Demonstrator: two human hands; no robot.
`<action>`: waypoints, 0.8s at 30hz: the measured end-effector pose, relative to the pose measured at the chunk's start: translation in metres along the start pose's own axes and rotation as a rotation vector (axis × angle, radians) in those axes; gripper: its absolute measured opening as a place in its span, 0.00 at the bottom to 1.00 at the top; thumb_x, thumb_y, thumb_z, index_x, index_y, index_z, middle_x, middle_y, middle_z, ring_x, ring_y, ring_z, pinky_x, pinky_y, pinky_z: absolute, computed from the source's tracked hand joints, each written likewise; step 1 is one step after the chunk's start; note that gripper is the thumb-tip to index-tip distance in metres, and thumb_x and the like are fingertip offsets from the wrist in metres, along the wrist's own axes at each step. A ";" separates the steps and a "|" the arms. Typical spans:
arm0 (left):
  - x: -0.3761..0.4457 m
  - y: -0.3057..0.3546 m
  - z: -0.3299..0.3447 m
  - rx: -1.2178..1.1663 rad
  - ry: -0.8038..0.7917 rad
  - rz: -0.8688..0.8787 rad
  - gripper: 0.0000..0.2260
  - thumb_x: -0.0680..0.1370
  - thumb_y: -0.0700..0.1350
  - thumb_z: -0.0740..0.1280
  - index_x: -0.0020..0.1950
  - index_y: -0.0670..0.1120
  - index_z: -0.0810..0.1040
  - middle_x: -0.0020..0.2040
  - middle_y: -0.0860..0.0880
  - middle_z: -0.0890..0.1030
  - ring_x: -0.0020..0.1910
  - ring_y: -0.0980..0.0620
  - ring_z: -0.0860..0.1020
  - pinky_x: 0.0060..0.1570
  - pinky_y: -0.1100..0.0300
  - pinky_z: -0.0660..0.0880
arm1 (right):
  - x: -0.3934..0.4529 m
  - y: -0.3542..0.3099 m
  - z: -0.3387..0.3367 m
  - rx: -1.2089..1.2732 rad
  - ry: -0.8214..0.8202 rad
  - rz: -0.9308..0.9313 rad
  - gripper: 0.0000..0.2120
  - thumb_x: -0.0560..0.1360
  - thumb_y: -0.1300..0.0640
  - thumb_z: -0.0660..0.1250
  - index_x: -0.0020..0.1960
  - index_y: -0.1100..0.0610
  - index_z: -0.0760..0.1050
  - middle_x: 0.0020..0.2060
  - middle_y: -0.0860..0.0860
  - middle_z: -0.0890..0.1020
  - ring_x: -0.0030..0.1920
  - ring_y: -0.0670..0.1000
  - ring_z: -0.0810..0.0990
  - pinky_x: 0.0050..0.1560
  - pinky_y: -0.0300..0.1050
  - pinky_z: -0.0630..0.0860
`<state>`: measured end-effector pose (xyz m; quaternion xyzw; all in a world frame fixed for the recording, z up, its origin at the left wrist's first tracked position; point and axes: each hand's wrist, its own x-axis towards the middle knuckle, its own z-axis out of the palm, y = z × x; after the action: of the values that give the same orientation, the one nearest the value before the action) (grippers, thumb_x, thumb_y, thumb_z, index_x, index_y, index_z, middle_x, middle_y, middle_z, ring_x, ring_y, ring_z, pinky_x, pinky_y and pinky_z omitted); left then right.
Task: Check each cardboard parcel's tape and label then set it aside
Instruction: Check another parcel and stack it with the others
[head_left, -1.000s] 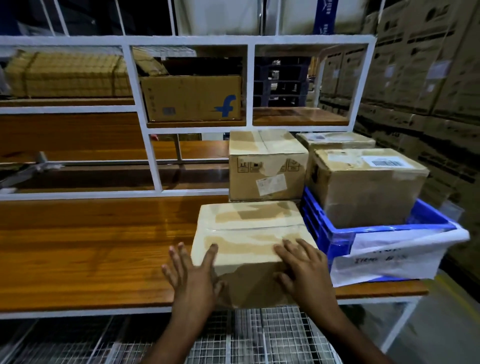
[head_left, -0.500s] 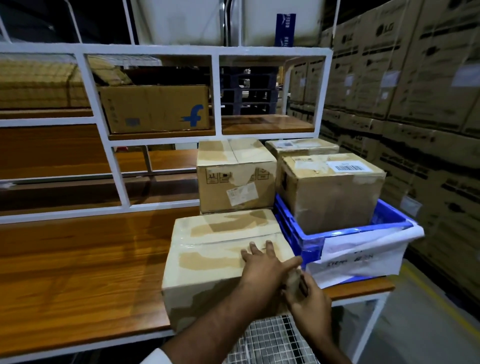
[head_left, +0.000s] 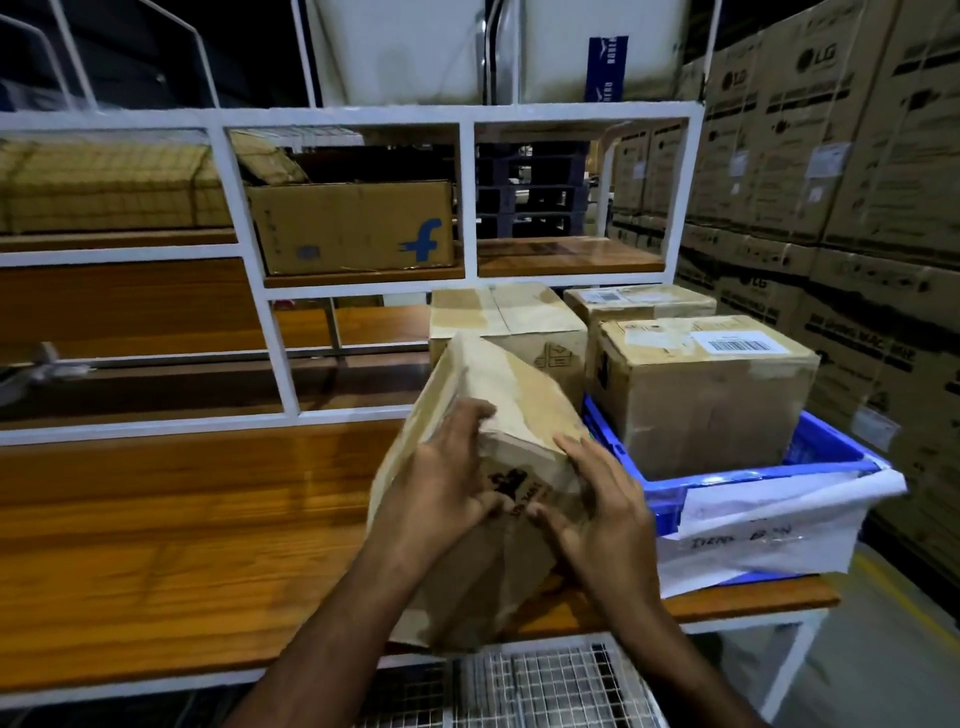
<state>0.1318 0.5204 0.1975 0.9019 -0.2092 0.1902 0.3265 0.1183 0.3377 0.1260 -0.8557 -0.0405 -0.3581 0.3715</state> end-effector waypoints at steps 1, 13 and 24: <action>-0.002 -0.004 -0.002 -0.048 0.037 -0.033 0.39 0.67 0.45 0.80 0.67 0.62 0.58 0.67 0.49 0.75 0.57 0.57 0.77 0.44 0.63 0.81 | 0.009 -0.007 -0.002 -0.031 -0.023 -0.031 0.38 0.64 0.52 0.82 0.70 0.42 0.72 0.69 0.47 0.74 0.67 0.52 0.72 0.65 0.47 0.72; -0.023 -0.035 -0.034 -0.253 0.132 -0.258 0.18 0.78 0.60 0.62 0.63 0.54 0.65 0.57 0.53 0.75 0.47 0.63 0.76 0.35 0.61 0.80 | 0.044 -0.071 -0.009 -0.397 -0.435 -0.231 0.24 0.80 0.34 0.48 0.74 0.36 0.62 0.74 0.38 0.65 0.77 0.52 0.53 0.71 0.57 0.59; 0.113 -0.062 -0.033 0.376 -0.369 -0.234 0.21 0.84 0.51 0.51 0.78 0.52 0.60 0.79 0.47 0.59 0.78 0.46 0.55 0.75 0.37 0.50 | 0.159 -0.080 0.058 -0.532 -0.949 -0.235 0.27 0.84 0.44 0.42 0.81 0.50 0.47 0.80 0.49 0.49 0.80 0.50 0.47 0.76 0.65 0.40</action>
<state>0.2509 0.5578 0.2436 0.9840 -0.1204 0.0193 0.1298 0.2429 0.4029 0.2493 -0.9771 -0.2068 0.0297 0.0412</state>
